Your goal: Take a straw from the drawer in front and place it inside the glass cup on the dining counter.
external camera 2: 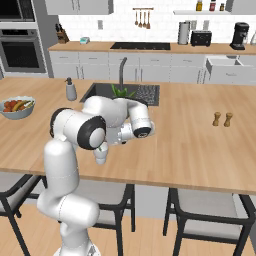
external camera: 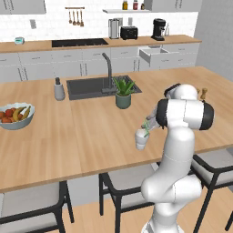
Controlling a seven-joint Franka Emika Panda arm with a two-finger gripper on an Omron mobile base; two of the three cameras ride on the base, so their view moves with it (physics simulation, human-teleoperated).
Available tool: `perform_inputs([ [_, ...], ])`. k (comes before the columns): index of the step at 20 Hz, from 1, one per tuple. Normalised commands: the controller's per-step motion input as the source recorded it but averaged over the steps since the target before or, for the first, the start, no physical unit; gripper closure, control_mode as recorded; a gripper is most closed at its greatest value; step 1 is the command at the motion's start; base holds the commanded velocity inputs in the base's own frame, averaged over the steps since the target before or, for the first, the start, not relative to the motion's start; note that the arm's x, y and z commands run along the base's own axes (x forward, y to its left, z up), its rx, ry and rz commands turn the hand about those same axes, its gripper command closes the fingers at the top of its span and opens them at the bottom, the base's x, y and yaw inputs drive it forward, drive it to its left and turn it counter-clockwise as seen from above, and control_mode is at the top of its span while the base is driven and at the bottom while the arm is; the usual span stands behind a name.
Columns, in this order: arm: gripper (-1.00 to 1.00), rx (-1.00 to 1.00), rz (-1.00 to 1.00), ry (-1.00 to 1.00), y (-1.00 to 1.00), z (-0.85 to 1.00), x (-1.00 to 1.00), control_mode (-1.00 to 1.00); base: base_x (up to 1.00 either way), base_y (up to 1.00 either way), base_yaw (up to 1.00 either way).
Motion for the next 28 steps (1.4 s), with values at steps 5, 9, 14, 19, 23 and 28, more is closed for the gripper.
perform_inputs([
  [5, -1.0, 0.0, 0.0, 0.0, 0.0, -0.09, 0.0, -1.0, 0.0, 0.0, 0.0],
  [9, -1.0, 0.0, 0.0, 0.0, 0.0, -0.02, 0.0, -1.0, 0.0, 0.0, 0.0],
  [14, -1.0, 0.0, 0.0, 0.0, -0.1, 0.0, 0.0, -1.0, 0.0, 0.0, 0.0],
  [19, -1.0, 0.0, 0.0, 0.0, -0.23, 0.0, 0.0, -1.0, 0.0, 0.0, 0.0],
  [23, -1.0, 0.0, -0.01, 0.0, -0.18, -0.06, 0.0, -1.0, 0.0, 0.0, 0.0],
  [28, -1.0, 0.0, 0.0, -0.01, -0.22, 0.09, -0.02, -1.0, 0.0, 0.0, 0.0],
])
